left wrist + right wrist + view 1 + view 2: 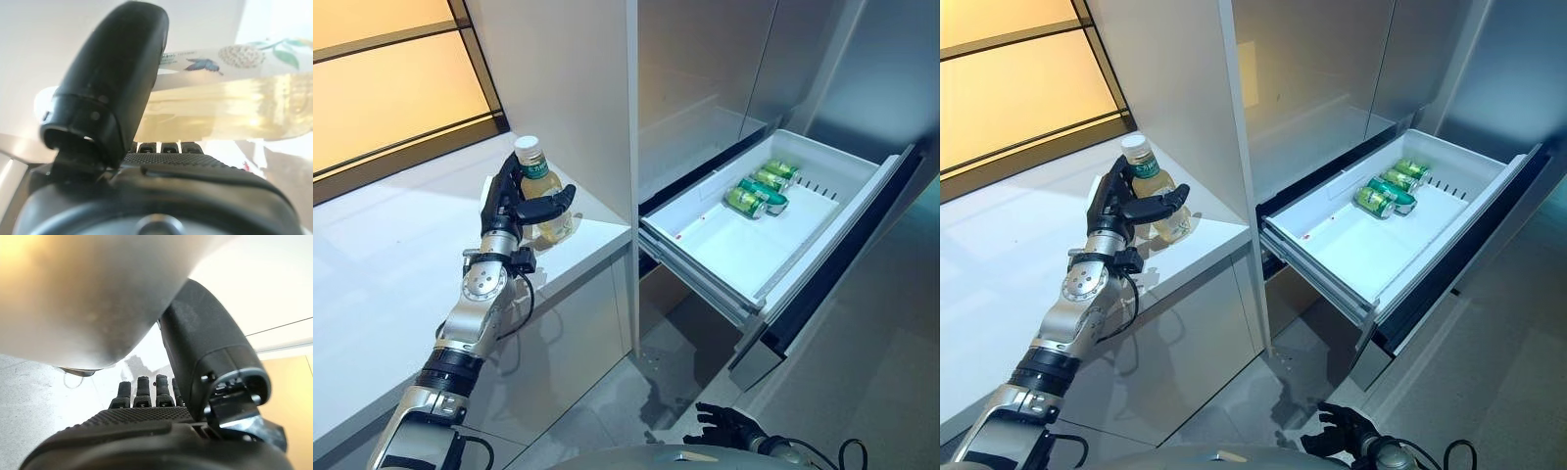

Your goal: Put drinks into fridge and close the fridge

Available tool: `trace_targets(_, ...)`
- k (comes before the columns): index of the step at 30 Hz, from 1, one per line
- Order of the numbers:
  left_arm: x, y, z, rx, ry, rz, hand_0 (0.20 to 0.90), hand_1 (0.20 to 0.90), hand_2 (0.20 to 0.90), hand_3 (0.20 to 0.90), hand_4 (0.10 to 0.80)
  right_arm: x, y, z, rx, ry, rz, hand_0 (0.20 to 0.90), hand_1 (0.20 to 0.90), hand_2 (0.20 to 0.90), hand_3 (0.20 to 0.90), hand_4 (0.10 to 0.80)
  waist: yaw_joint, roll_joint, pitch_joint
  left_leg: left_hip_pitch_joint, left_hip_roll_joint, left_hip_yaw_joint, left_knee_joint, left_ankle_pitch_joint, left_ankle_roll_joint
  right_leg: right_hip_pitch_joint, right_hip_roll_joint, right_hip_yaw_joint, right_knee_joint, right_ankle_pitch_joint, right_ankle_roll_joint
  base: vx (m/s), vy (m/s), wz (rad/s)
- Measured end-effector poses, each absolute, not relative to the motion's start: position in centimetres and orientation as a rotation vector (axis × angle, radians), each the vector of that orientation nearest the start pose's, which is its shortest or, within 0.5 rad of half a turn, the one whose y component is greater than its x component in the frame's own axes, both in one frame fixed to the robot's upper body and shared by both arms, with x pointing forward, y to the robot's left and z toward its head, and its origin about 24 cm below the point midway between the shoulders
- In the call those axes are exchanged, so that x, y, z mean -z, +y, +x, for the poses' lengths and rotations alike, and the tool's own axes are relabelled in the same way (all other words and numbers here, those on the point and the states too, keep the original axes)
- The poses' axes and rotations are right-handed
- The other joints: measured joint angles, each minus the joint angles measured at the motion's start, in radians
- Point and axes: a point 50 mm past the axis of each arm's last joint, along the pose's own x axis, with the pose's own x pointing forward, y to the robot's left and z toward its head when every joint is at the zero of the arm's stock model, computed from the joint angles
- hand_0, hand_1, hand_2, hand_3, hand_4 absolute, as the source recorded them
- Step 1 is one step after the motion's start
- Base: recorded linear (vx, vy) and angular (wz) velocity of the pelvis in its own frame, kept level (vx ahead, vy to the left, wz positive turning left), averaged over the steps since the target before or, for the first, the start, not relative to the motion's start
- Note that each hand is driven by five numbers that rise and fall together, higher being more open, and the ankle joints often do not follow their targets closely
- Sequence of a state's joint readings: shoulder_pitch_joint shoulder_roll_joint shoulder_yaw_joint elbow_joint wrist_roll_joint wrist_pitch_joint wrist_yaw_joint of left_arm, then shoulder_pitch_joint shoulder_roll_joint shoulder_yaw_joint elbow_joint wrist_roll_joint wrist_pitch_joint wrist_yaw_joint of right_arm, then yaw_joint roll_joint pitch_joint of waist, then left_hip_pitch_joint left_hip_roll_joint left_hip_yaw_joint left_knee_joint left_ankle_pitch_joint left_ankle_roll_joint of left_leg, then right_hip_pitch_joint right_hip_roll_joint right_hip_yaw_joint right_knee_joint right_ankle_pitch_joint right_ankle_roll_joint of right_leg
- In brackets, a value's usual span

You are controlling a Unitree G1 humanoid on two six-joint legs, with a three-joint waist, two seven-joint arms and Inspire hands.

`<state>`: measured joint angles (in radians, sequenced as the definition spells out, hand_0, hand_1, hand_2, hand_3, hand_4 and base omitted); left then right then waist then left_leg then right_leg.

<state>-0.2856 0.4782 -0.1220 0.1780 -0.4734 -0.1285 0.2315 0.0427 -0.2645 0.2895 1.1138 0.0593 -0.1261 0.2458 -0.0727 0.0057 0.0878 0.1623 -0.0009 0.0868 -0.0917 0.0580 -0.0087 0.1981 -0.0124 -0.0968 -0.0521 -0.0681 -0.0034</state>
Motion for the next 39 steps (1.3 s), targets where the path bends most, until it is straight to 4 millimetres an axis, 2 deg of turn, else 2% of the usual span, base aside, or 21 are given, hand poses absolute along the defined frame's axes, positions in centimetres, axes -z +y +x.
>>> trace_targets(1,-10.4,21.8,30.5,-0.126,-0.189,-0.013,0.900,0.900,0.900,0.900,0.800,15.6,-20.7,9.9,-0.315,1.092,-0.194,0.900,0.900,0.900,0.900,0.800,0.000,-0.002,0.002,0.000,0.000,0.000,0.000,0.000,0.000,0.000,0.000,0.000,0.000,0.000,0.000,0.030,0.000,-0.01)
trace_targets(2,-10.3,21.8,30.5,-0.126,-0.186,-0.031,0.820,0.820,0.820,0.807,0.707,15.6,-20.7,9.9,-0.314,1.092,-0.193,0.900,0.900,0.900,0.900,0.800,0.000,-0.003,0.002,0.000,0.000,0.000,0.002,0.000,0.000,0.000,0.000,0.000,0.000,0.000,0.000,0.034,0.000,-0.01)
trace_targets(3,-10.2,21.7,30.5,-0.126,-0.182,-0.055,0.780,0.780,0.780,0.760,0.660,15.6,-20.7,9.9,-0.314,1.091,-0.191,0.900,0.900,0.900,0.900,0.800,-0.001,-0.003,0.002,0.000,0.000,0.001,0.002,0.000,0.000,0.000,0.000,0.001,0.000,0.001,0.002,0.000,0.000,0.00)
trace_targets(4,-10.2,21.5,30.5,-0.126,-0.180,-0.069,0.646,0.646,0.646,0.604,0.504,15.6,-20.7,10.0,-0.313,1.090,-0.191,0.900,0.900,0.900,0.900,0.800,-0.001,-0.003,0.002,0.000,0.000,0.001,0.002,0.000,0.000,0.000,0.000,0.001,0.000,0.002,0.003,0.000,0.000,0.00)
trace_targets(5,-10.1,21.4,30.6,-0.126,-0.179,-0.075,0.646,0.646,0.646,0.604,0.504,15.6,-20.7,10.0,-0.313,1.089,-0.191,0.900,0.900,0.900,0.900,0.800,-0.001,-0.003,0.002,0.000,-0.001,0.001,0.002,0.000,0.000,0.000,0.000,0.001,0.000,0.002,0.003,0.000,0.000,0.00)
trace_targets(6,-10.0,21.3,30.6,-0.125,-0.178,-0.084,0.585,0.585,0.585,0.532,0.432,15.5,-20.6,10.1,-0.315,1.084,-0.191,0.900,0.900,0.900,0.900,0.800,-0.001,-0.004,0.003,0.000,0.000,0.001,0.002,0.000,0.000,0.000,0.000,0.001,0.000,0.002,0.003,0.000,0.000,0.00)
trace_targets(7,-10.0,21.3,30.6,-0.125,-0.178,-0.084,0.509,0.509,0.509,0.444,0.344,15.5,-20.6,10.2,-0.316,1.080,-0.190,0.900,0.900,0.900,0.900,0.800,-0.001,-0.004,0.003,0.000,0.000,0.001,0.002,0.000,0.000,0.000,0.000,0.001,0.000,0.002,0.003,0.000,0.000,0.00)
trace_targets(8,-10.0,21.3,30.5,-0.125,-0.177,-0.084,0.309,0.309,0.309,0.211,0.111,15.5,-20.6,10.1,-0.316,1.081,-0.189,0.900,0.900,0.900,0.900,0.800,-0.001,-0.004,0.003,0.001,0.000,0.001,0.002,0.000,0.000,0.000,0.000,0.001,0.000,0.002,0.003,0.000,0.000,0.00)
trace_targets(11,-9.9,21.3,30.5,-0.124,-0.173,-0.095,0.300,0.300,0.300,0.200,0.100,15.5,-20.6,10.1,-0.312,1.080,-0.185,0.900,0.900,0.900,0.900,0.800,-0.001,-0.004,0.003,0.001,0.000,0.001,0.002,0.000,0.000,0.000,0.000,0.001,0.000,0.002,0.003,0.000,0.000,0.00)
trace_targets(19,-9.5,20.9,30.2,-0.088,-0.184,-0.270,0.300,0.300,0.300,0.200,0.100,15.3,-20.5,10.4,-0.308,1.058,-0.177,0.900,0.900,0.900,0.900,0.800,-0.001,-0.007,0.008,0.001,0.000,0.002,0.002,0.000,0.000,0.000,0.000,0.003,0.000,0.002,0.003,0.000,0.000,0.00)
trace_targets(23,-9.8,20.5,30.0,-0.067,-0.230,-0.316,0.300,0.300,0.300,0.200,0.100,14.4,-19.8,11.6,-0.315,0.958,-0.172,0.900,0.900,0.900,0.900,0.800,-0.002,-0.013,0.031,0.002,0.001,0.003,0.003,0.000,0.001,0.000,0.000,0.004,0.000,0.005,0.001,-0.005,-0.005,-0.01)
trace_targets(25,-10.2,20.3,29.6,-0.051,-0.250,-0.322,0.300,0.300,0.300,0.200,0.100,13.3,-19.2,12.7,-0.352,0.867,-0.200,0.900,0.900,0.900,0.900,0.800,-0.007,-0.016,0.042,0.002,0.001,0.003,0.003,0.000,0.001,-0.001,0.000,0.005,-0.001,0.006,0.001,-0.034,-0.021,-0.04)
trace_targets(29,-11.2,19.6,29.1,0.055,-0.313,-0.330,0.300,0.300,0.300,0.200,0.100,10.3,-17.0,15.8,-0.457,0.656,-0.289,0.900,0.900,0.900,0.900,0.800,-0.014,-0.027,0.056,0.000,0.001,0.003,0.003,0.000,0.001,-0.001,0.000,0.005,-0.001,0.007,0.000,-0.031,-0.018,-0.01)
trace_targets(35,-14.4,16.9,27.5,0.346,-0.485,-0.332,0.300,0.300,0.300,0.200,0.100,1.7,-13.6,21.0,-0.639,0.253,-0.211,0.900,0.900,0.900,0.900,0.800,-0.014,-0.028,0.059,-0.003,0.000,0.001,0.003,0.000,0.001,-0.003,0.000,0.005,-0.002,0.007,0.001,-0.050,-0.013,0.01)
trace_targets(39,-15.3,14.9,26.3,0.567,-0.549,-0.335,0.300,0.300,0.300,0.200,0.100,-3.2,-13.2,22.9,-0.750,0.126,-0.084,0.900,0.900,0.900,0.900,0.800,-0.009,-0.027,0.060,-0.003,-0.001,0.001,0.003,0.000,0.001,-0.005,0.000,0.006,-0.001,0.007,0.001,-0.042,0.002,-0.01)
